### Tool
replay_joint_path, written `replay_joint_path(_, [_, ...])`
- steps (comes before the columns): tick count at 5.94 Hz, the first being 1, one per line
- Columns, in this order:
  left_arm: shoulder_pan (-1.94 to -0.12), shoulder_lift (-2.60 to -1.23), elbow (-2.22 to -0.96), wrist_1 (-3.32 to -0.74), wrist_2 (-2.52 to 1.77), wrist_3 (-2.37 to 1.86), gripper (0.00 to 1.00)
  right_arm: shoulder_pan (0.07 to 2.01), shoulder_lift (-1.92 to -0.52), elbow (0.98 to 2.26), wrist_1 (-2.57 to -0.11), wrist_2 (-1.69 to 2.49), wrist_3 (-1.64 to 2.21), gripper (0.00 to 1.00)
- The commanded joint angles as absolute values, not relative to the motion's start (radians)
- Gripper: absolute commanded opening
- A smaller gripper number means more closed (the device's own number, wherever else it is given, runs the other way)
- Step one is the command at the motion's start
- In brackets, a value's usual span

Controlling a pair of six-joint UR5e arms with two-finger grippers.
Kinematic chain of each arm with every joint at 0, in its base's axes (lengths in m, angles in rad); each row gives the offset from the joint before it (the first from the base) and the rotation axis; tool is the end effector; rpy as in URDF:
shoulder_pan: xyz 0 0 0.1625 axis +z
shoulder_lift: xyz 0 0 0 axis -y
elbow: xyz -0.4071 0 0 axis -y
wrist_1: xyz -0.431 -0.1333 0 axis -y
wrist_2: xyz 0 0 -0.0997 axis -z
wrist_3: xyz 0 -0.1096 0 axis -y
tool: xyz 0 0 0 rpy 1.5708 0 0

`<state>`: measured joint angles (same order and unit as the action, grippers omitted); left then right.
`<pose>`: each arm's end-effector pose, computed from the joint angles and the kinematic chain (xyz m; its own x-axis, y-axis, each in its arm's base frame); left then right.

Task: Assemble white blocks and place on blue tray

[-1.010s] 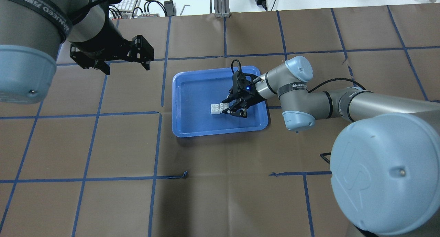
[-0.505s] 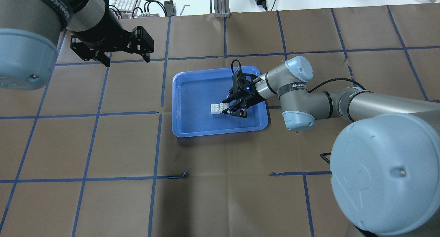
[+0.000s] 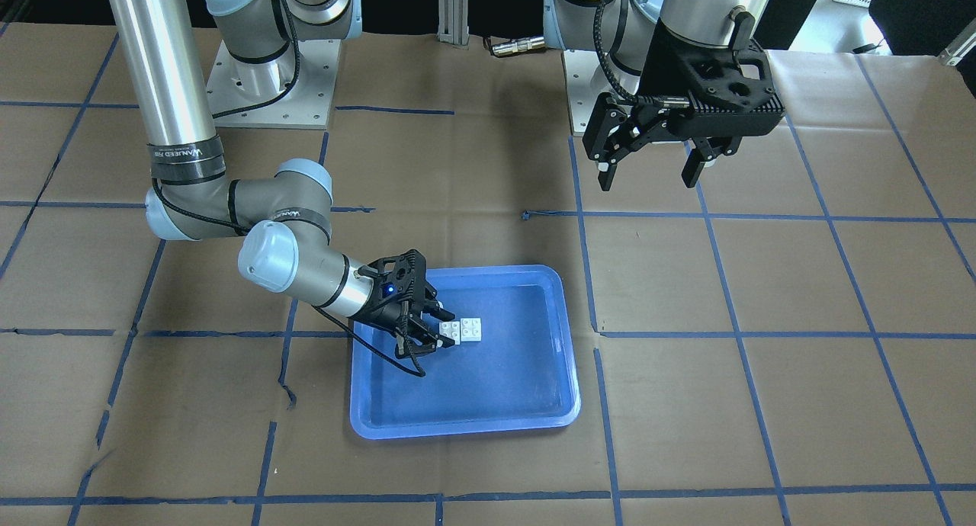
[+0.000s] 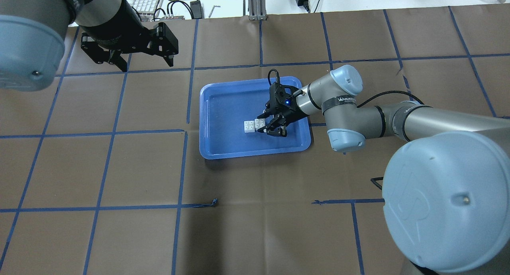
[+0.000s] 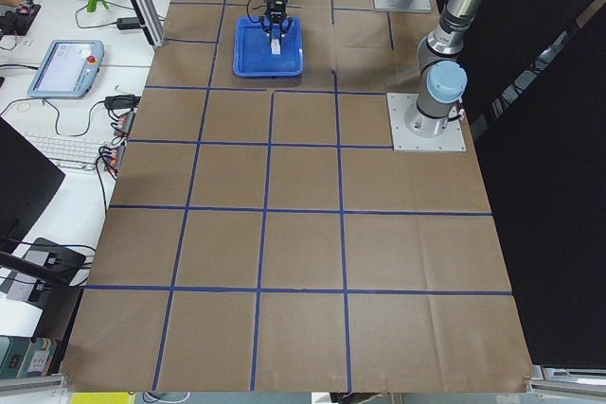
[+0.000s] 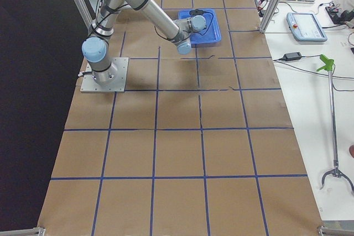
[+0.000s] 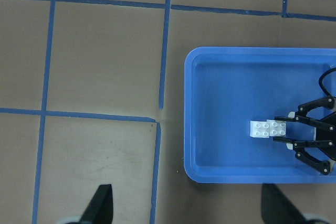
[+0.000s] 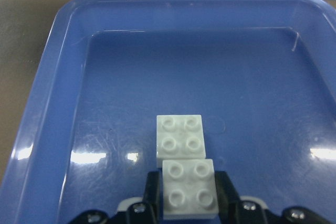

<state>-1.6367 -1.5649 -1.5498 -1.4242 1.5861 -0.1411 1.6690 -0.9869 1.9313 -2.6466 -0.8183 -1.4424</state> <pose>-0.1673 -0.5357 0.4905 -0.9971 -0.0756 0.0094 -0.0761 0.9820 -0.1730 0.2647 -0.5632 0.0867 0.0045 -0.9991 0.0432 -0.7242 -0.0330 -0.6888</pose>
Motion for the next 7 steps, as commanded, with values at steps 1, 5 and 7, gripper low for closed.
replay_joint_path(1, [-1.638,-1.56,-1.554,-1.427,1.588,-0.141,1.0,1.669,-0.986,1.931,-2.649,-0.816,-1.442,0.57])
replay_joint_path(5, [-1.638,-1.551,-1.565,-1.427,1.588,-0.141,1.0,1.663,-1.044,1.908,-2.635,-0.854,-1.372,1.0])
replay_joint_path(7, [-1.638,-1.546,-1.569,-1.427,1.589,-0.141,1.0,1.655,-1.156,1.838,-2.437,-0.971,-1.296,1.0])
